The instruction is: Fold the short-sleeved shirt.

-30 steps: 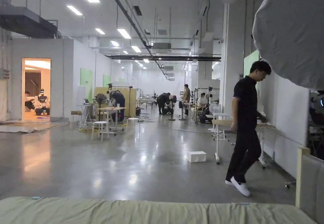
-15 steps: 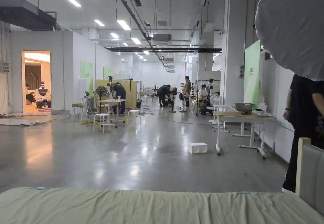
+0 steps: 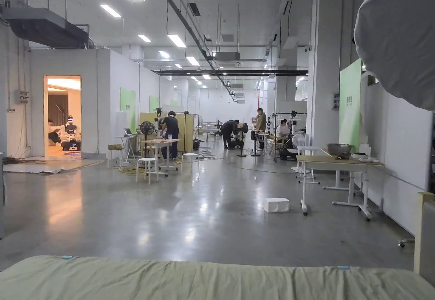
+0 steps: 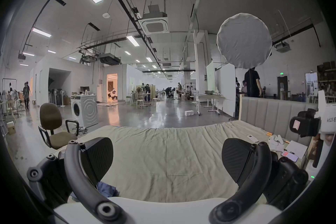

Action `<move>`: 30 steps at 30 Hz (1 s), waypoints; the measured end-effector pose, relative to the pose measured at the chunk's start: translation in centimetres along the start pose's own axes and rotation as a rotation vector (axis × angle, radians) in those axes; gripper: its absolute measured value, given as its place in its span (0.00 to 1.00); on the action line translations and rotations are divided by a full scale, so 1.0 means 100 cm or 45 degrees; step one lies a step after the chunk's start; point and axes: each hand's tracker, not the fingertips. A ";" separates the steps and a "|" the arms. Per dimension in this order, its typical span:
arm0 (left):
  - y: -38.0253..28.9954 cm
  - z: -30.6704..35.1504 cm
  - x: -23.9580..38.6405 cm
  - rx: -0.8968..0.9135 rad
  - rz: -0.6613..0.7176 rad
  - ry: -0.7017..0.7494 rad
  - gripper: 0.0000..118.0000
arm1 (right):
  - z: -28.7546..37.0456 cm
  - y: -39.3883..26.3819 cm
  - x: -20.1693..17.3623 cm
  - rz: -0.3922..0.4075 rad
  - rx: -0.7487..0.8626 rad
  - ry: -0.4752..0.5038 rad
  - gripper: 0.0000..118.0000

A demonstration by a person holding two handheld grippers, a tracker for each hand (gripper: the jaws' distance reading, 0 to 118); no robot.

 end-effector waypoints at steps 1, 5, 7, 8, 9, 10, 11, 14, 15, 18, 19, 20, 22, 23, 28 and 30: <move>0.001 0.000 0.000 -0.001 0.002 -0.006 1.00 | 0.000 -0.001 -0.001 0.005 0.002 -0.006 1.00; 0.004 -0.002 0.002 -0.015 -0.020 0.001 1.00 | 0.001 0.000 -0.002 0.003 -0.008 0.043 1.00; 0.005 -0.004 0.002 -0.030 -0.036 0.022 1.00 | 0.001 0.002 -0.002 -0.011 -0.006 0.064 1.00; 0.005 -0.004 0.002 -0.030 -0.036 0.026 1.00 | 0.001 0.002 -0.003 -0.015 -0.005 0.066 1.00; 0.006 -0.004 0.001 -0.030 -0.036 0.023 1.00 | 0.000 0.002 -0.004 -0.014 -0.008 0.069 1.00; 0.007 -0.004 0.000 -0.030 -0.036 0.012 1.00 | 0.000 0.002 -0.004 -0.007 -0.013 0.070 1.00; 0.006 -0.002 0.000 -0.029 -0.037 0.002 1.00 | 0.000 0.002 -0.004 0.004 -0.015 0.069 1.00; 0.006 -0.002 0.000 -0.030 -0.041 0.004 1.00 | -0.002 0.002 -0.006 0.010 -0.019 0.056 1.00; 0.005 -0.002 0.000 -0.033 -0.040 0.007 1.00 | -0.002 0.002 -0.006 0.002 -0.020 0.060 1.00; 0.005 -0.002 -0.001 -0.045 -0.033 0.005 1.00 | -0.002 0.003 -0.006 -0.004 -0.022 0.075 1.00; 0.005 -0.002 -0.001 -0.045 -0.030 0.003 1.00 | -0.002 0.004 -0.007 0.000 -0.020 0.075 1.00; 0.005 -0.002 -0.001 -0.045 -0.029 0.002 1.00 | -0.002 0.004 -0.007 0.002 -0.017 0.073 1.00; 0.005 -0.002 -0.001 -0.044 -0.029 0.005 1.00 | -0.002 0.004 -0.008 0.009 -0.016 0.076 1.00; 0.004 -0.002 -0.001 -0.043 -0.026 0.007 1.00 | -0.002 0.005 -0.008 0.010 -0.015 0.077 1.00; 0.004 -0.002 0.001 -0.048 -0.028 0.000 1.00 | -0.001 0.005 -0.010 0.023 -0.017 0.083 1.00; 0.004 -0.002 0.002 -0.050 -0.030 0.001 1.00 | -0.001 0.006 -0.010 0.024 -0.020 0.079 1.00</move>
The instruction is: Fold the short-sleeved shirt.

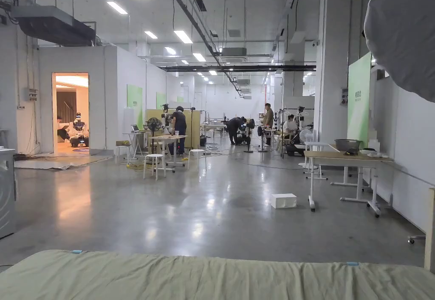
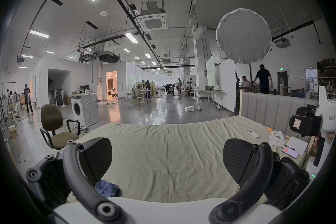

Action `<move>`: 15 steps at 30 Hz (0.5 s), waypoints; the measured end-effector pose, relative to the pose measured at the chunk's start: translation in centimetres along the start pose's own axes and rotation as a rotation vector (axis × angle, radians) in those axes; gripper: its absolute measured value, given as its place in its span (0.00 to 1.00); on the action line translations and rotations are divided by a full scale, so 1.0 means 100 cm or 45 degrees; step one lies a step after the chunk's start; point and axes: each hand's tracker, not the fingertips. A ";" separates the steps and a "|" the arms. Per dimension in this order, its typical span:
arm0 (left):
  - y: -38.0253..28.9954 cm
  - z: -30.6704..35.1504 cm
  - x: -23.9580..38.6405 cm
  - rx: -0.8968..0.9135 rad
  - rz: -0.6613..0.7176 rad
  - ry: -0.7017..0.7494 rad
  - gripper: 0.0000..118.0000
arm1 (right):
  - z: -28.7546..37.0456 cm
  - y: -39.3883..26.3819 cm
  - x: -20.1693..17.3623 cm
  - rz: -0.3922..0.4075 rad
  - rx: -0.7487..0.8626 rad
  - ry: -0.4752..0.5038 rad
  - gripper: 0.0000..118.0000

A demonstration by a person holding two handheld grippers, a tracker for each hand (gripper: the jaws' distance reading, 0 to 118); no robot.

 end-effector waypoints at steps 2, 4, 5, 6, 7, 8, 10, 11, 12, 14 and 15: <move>0.000 0.001 0.000 -0.002 0.000 -0.002 1.00 | 0.001 0.001 0.000 -0.002 -0.004 0.000 1.00; 0.001 0.002 0.001 0.000 0.001 -0.005 1.00 | 0.002 0.002 0.000 -0.003 0.000 -0.001 1.00; 0.001 0.002 0.001 0.000 0.002 -0.005 1.00 | 0.002 0.002 0.000 -0.003 -0.001 -0.001 1.00; 0.001 0.002 0.001 -0.001 0.002 -0.009 1.00 | 0.001 0.002 0.000 -0.005 -0.004 0.000 1.00; 0.001 0.002 0.001 -0.002 0.002 -0.012 1.00 | 0.001 0.002 0.000 -0.006 -0.009 -0.001 1.00; 0.001 0.002 0.002 -0.003 0.002 -0.013 1.00 | 0.000 0.002 0.000 -0.006 -0.012 -0.001 1.00; 0.001 0.002 0.002 -0.010 0.003 -0.014 1.00 | -0.001 0.001 -0.001 -0.005 -0.009 -0.017 1.00; 0.001 0.002 0.002 -0.010 0.003 -0.015 1.00 | -0.001 0.001 -0.001 -0.011 -0.005 -0.030 1.00; 0.001 0.002 0.002 -0.010 0.003 -0.017 1.00 | -0.001 0.001 -0.001 -0.015 -0.004 -0.034 1.00; 0.000 0.002 0.003 -0.010 0.002 -0.015 1.00 | -0.001 0.001 0.000 -0.020 -0.008 -0.040 1.00; 0.000 0.002 0.003 -0.004 0.004 -0.006 1.00 | -0.002 0.001 0.000 -0.018 -0.010 -0.045 1.00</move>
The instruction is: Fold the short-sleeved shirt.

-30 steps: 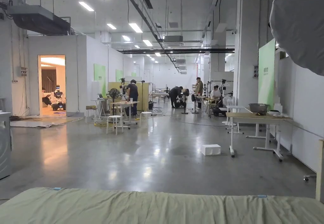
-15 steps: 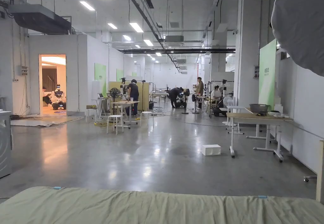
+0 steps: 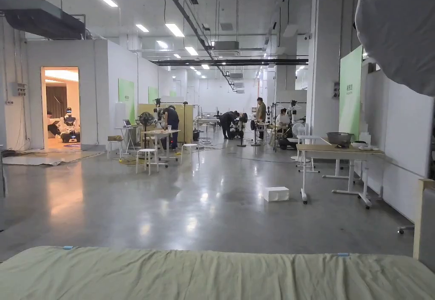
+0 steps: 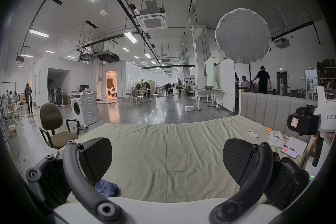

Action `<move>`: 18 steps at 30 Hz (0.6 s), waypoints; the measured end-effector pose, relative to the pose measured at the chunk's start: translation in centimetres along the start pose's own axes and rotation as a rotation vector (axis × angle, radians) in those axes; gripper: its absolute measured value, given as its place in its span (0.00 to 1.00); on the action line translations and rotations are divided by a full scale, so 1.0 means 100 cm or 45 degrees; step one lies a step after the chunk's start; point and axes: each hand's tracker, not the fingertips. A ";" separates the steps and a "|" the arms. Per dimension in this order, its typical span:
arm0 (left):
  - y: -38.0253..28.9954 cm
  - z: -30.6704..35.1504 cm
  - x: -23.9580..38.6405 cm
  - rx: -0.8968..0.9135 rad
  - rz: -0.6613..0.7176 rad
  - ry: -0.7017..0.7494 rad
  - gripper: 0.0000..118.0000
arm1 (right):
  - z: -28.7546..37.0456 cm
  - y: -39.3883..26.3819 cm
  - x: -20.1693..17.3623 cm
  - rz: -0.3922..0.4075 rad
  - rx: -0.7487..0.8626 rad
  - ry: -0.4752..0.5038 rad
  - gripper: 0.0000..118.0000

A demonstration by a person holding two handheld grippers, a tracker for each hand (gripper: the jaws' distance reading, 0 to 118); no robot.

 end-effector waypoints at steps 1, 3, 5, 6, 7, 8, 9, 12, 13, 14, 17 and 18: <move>0.000 0.000 0.000 0.003 0.003 0.006 1.00 | -0.001 0.000 0.000 0.001 -0.001 -0.003 1.00; -0.001 -0.001 0.000 -0.002 0.018 0.005 1.00 | -0.001 0.001 0.000 0.005 0.021 -0.034 1.00; -0.001 -0.002 0.000 -0.008 0.025 -0.004 1.00 | 0.000 0.005 0.002 -0.009 0.045 -0.024 1.00; -0.001 -0.002 0.000 -0.010 0.025 -0.005 1.00 | -0.001 0.004 0.005 -0.131 -0.015 0.020 1.00; 0.000 -0.002 0.001 -0.011 0.020 -0.004 1.00 | -0.001 0.006 0.006 -0.196 -0.034 0.040 1.00; 0.000 -0.001 0.001 -0.012 0.017 -0.002 1.00 | 0.001 0.011 0.006 -0.197 0.009 0.022 1.00; 0.001 -0.001 0.001 -0.012 0.013 -0.003 1.00 | 0.003 0.014 0.005 -0.242 -0.035 -0.037 1.00; 0.003 -0.001 0.001 -0.008 0.003 -0.008 1.00 | 0.006 0.035 0.001 -0.284 -0.149 -0.145 1.00; 0.004 -0.002 0.001 -0.001 0.006 -0.001 1.00 | 0.006 0.039 0.001 -0.326 -0.179 -0.149 1.00; 0.005 -0.002 0.001 0.001 0.012 0.002 1.00 | 0.006 0.042 0.001 -0.370 -0.205 -0.140 1.00; 0.007 -0.004 0.001 0.006 0.039 -0.024 1.00 | 0.015 0.044 0.005 -0.512 -0.092 -0.037 1.00; 0.007 -0.003 0.002 0.007 0.043 -0.030 1.00 | 0.016 0.044 0.007 -0.529 -0.081 0.005 1.00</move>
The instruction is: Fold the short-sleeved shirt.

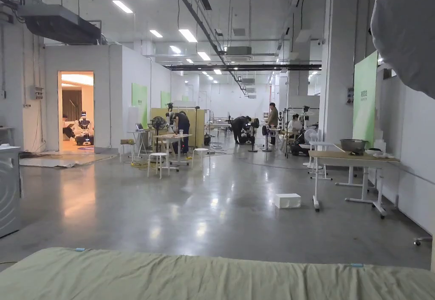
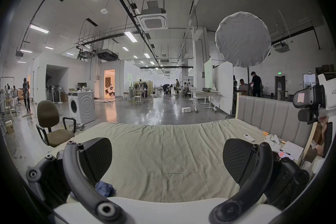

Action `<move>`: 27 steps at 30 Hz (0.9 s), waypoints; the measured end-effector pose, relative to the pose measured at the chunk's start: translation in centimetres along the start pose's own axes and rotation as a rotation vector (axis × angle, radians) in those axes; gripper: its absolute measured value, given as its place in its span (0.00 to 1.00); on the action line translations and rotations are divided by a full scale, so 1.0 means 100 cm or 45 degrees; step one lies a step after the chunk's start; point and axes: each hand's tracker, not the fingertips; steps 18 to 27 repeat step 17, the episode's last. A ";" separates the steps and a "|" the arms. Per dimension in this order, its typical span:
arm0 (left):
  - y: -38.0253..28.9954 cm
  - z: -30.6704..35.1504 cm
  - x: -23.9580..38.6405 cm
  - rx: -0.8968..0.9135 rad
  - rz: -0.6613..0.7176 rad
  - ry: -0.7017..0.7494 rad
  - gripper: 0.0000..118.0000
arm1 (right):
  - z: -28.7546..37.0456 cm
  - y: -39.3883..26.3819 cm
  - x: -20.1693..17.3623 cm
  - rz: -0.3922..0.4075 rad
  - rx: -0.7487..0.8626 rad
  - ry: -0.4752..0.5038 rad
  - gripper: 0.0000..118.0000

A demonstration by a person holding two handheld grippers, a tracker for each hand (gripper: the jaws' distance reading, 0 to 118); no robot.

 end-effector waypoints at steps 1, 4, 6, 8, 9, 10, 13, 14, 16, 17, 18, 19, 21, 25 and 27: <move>0.000 0.001 0.001 0.003 -0.002 -0.004 1.00 | 0.000 0.001 0.001 -0.016 -0.020 0.007 1.00; -0.001 0.002 0.002 0.004 -0.003 -0.015 1.00 | 0.002 0.005 -0.004 -0.023 -0.016 -0.072 1.00; -0.003 0.002 0.003 -0.003 -0.001 -0.020 1.00 | 0.002 0.005 -0.005 0.012 0.004 -0.153 1.00; -0.004 0.002 0.003 -0.011 0.002 -0.021 1.00 | -0.002 0.006 -0.010 0.101 -0.030 -0.184 1.00; -0.004 0.002 0.003 -0.013 0.001 -0.021 1.00 | -0.001 0.005 -0.011 0.136 0.002 -0.185 1.00; -0.005 0.002 0.003 -0.014 -0.002 -0.022 1.00 | 0.000 0.004 -0.010 0.146 0.050 -0.187 1.00; -0.005 0.002 0.003 -0.019 -0.016 -0.007 1.00 | -0.006 0.000 0.000 0.087 0.008 -0.226 1.00; -0.005 0.001 0.003 -0.019 -0.014 -0.004 1.00 | -0.007 0.000 0.000 0.084 0.009 -0.228 1.00; -0.005 0.002 0.002 -0.017 -0.003 -0.005 1.00 | -0.005 -0.002 -0.003 0.083 0.019 -0.231 1.00; -0.004 0.002 0.002 -0.015 0.000 -0.009 1.00 | -0.004 -0.005 -0.006 0.099 0.030 -0.233 1.00; -0.004 0.002 0.002 -0.015 0.000 -0.009 1.00 | -0.004 -0.005 -0.006 0.099 0.030 -0.233 1.00; -0.004 0.002 0.002 -0.015 0.000 -0.009 1.00 | -0.004 -0.005 -0.006 0.099 0.030 -0.233 1.00; -0.004 0.002 0.002 -0.015 0.000 -0.009 1.00 | -0.004 -0.005 -0.006 0.099 0.030 -0.233 1.00; -0.004 0.002 0.002 -0.015 0.000 -0.009 1.00 | -0.004 -0.005 -0.006 0.099 0.030 -0.233 1.00; -0.004 0.002 0.002 -0.015 0.000 -0.009 1.00 | -0.004 -0.005 -0.006 0.099 0.030 -0.233 1.00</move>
